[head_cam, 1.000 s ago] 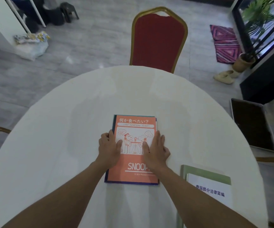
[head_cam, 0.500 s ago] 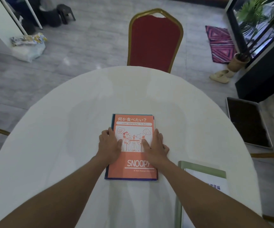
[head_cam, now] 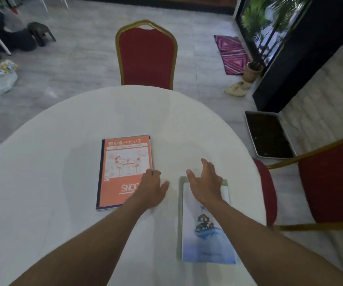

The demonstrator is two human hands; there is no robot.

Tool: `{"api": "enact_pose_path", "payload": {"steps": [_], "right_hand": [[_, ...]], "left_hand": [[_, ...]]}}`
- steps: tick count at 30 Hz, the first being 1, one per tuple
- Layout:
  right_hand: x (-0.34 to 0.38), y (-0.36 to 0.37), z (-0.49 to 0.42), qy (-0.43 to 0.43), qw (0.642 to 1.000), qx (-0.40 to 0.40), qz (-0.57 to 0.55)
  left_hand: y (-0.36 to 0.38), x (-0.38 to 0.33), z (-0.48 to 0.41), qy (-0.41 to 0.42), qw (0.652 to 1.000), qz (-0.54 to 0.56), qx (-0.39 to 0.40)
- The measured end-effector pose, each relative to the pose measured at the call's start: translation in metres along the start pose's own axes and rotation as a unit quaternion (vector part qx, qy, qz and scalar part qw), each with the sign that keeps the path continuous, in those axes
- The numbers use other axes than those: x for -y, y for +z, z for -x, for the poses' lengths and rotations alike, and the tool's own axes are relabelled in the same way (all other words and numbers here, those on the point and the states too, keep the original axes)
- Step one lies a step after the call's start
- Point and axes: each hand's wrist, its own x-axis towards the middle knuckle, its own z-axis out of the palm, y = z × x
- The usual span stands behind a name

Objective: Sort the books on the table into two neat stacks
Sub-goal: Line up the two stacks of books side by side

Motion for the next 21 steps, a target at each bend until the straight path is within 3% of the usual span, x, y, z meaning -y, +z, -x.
{"api": "enact_pose_path", "payload": {"steps": [9, 15, 21], "right_hand": [[-0.088, -0.027, 0.047, 0.058, 0.998, -0.028, 0.017], [-0.106, -0.018, 0.065, 0.074, 0.99, -0.048, -0.113], [-0.121, -0.018, 0.068, 0.093, 0.992, 0.011, -0.087]], "left_hand": [[0.07, -0.04, 0.032, -0.043, 0.995, -0.007, 0.09], [0.086, -0.049, 0.038, -0.055, 0.998, 0.003, 0.041], [0.088, -0.053, 0.039, -0.061, 0.997, 0.012, 0.041]]}}
